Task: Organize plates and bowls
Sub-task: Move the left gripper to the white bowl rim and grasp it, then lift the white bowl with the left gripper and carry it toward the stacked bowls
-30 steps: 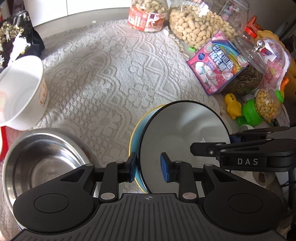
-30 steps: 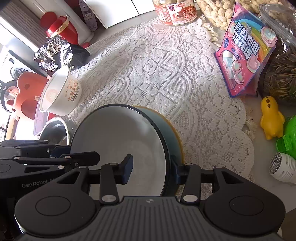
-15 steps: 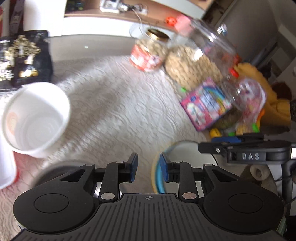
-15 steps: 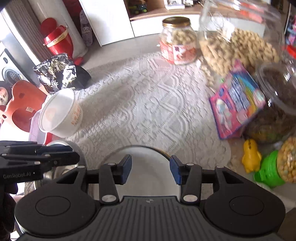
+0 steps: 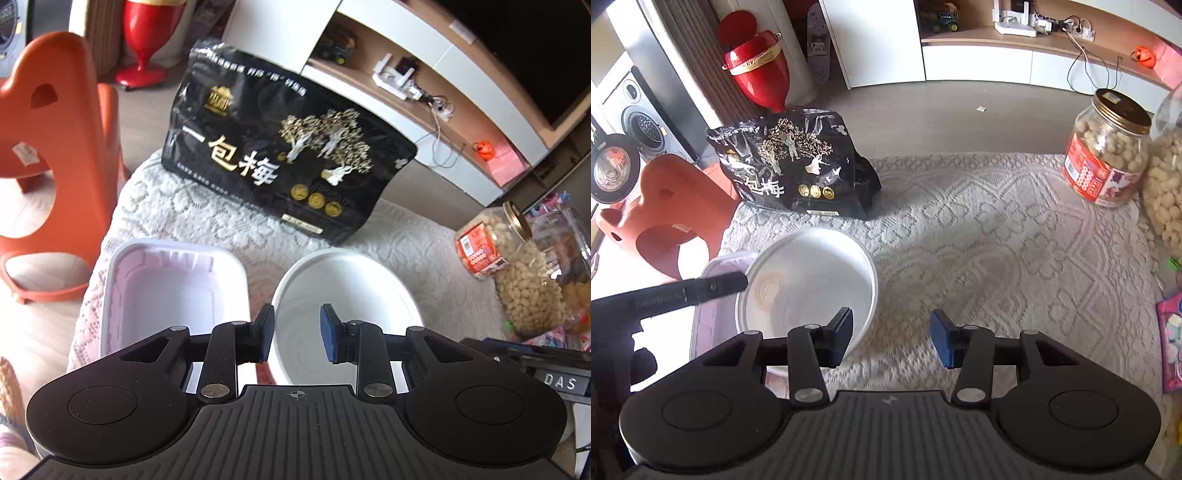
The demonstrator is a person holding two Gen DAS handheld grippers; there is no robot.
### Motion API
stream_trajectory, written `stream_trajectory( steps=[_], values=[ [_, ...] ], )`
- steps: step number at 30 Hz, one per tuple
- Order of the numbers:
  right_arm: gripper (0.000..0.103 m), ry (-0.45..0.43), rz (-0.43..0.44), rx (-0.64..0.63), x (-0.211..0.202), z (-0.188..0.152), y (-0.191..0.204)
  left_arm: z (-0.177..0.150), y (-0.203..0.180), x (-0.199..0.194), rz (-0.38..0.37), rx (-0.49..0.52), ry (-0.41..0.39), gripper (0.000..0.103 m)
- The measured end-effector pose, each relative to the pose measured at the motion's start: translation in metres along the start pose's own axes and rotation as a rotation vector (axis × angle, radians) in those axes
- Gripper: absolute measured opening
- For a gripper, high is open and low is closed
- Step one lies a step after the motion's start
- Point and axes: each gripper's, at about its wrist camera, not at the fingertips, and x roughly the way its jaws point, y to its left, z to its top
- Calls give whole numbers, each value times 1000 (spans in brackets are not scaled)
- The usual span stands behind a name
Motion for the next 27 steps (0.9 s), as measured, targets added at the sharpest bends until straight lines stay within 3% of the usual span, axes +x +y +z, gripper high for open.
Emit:
stream_trajectory(
  steps=[5,16,27],
  values=[
    [46,40,-47,2,41,11,9,-7,8,15,12,1,38,30],
    [44,235,42,133,111,-1,7,-19,2,46,22,51,105,31],
    [33,233,-23,46,120,0,26,-18,-15,50,51,126,103,29]
  ],
)
